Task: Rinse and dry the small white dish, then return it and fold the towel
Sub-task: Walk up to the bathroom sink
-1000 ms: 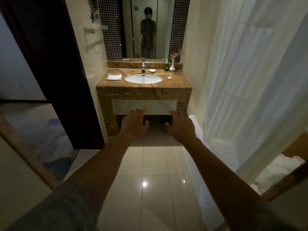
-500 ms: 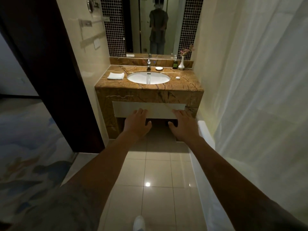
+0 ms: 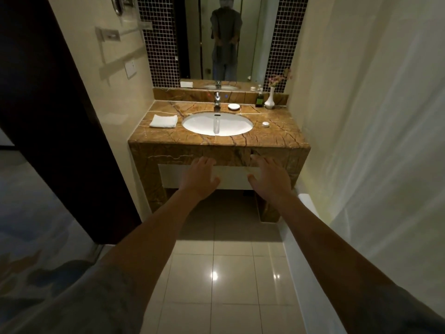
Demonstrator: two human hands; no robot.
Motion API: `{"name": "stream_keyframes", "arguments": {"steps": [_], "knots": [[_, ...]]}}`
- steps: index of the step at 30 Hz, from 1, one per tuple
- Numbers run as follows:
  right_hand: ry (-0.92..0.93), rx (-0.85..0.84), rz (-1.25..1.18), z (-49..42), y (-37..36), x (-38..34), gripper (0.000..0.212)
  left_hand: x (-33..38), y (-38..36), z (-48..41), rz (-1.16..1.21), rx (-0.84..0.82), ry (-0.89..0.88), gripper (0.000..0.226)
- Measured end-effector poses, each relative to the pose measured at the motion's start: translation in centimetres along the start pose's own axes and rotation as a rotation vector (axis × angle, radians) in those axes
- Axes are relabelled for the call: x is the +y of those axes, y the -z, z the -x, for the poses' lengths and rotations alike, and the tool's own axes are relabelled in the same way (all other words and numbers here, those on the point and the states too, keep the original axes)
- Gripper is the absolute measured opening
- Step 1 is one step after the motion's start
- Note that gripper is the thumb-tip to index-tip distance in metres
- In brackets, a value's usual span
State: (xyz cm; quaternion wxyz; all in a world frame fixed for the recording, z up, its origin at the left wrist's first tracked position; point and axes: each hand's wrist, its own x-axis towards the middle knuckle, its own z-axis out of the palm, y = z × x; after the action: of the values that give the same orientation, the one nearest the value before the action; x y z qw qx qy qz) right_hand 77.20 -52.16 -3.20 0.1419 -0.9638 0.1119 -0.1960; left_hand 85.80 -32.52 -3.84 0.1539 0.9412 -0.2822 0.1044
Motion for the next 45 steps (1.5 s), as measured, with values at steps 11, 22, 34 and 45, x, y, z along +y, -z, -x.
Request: {"name": "stream_keyframes", "arguments": {"steps": [11,22,34,45], "knots": [[0.019,0.005,-0.022,-14.0,-6.0,4.2,0.055,-4.3,-4.4,-14.1,-0.031,0.001,0.027,0.046],[0.000,-0.026,-0.043,-29.2,-10.7,8.7,0.055,-5.4,-7.0,-30.0,-0.025,0.011,0.062,0.043],[-0.018,-0.090,-0.057,-41.7,-17.5,9.1,0.052,-11.5,-11.5,-43.0,0.027,0.030,0.054,0.041],[-0.104,-0.116,-0.037,-53.7,-23.0,8.9,0.052,-19.2,-15.7,-55.9,0.077,-0.058,0.013,0.042]]}}
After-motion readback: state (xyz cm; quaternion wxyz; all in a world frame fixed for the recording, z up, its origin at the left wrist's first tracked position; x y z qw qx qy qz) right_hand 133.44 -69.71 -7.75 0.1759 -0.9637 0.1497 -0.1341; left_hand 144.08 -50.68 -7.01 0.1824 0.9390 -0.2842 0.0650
